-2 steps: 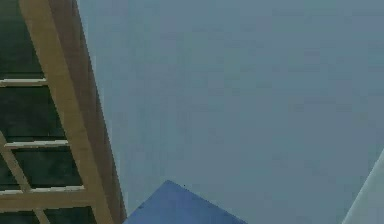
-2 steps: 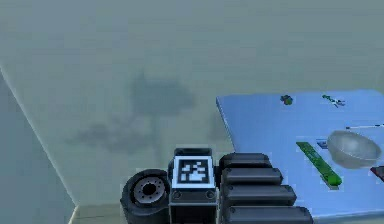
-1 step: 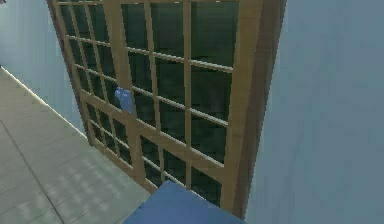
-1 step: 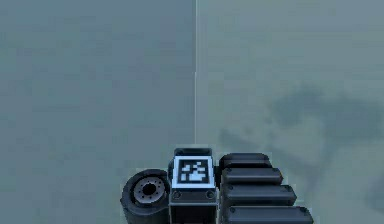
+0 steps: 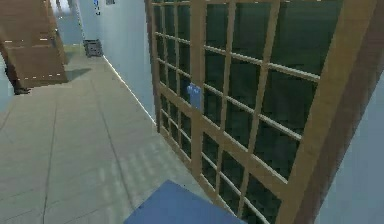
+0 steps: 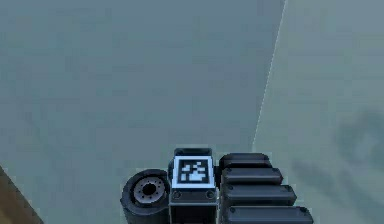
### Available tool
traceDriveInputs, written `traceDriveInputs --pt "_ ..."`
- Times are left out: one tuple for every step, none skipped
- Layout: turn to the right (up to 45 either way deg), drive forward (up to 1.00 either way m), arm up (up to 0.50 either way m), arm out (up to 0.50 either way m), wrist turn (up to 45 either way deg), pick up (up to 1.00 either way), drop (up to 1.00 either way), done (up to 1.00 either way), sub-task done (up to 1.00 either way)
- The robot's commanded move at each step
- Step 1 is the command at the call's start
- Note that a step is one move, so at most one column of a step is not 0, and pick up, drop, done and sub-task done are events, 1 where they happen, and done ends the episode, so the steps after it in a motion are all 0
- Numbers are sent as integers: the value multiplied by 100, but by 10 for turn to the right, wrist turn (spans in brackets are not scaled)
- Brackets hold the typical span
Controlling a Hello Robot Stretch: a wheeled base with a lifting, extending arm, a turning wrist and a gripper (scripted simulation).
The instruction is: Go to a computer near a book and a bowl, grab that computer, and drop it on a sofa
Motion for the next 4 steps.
traceDriveInputs --pt "0 5 0 0 0 0 0 0 0" --pt "-270 0 0 0 0 0 0 0 0" --pt "0 100 0 0 0 0 0 0 0" --pt "0 100 0 0 0 0 0 0 0"
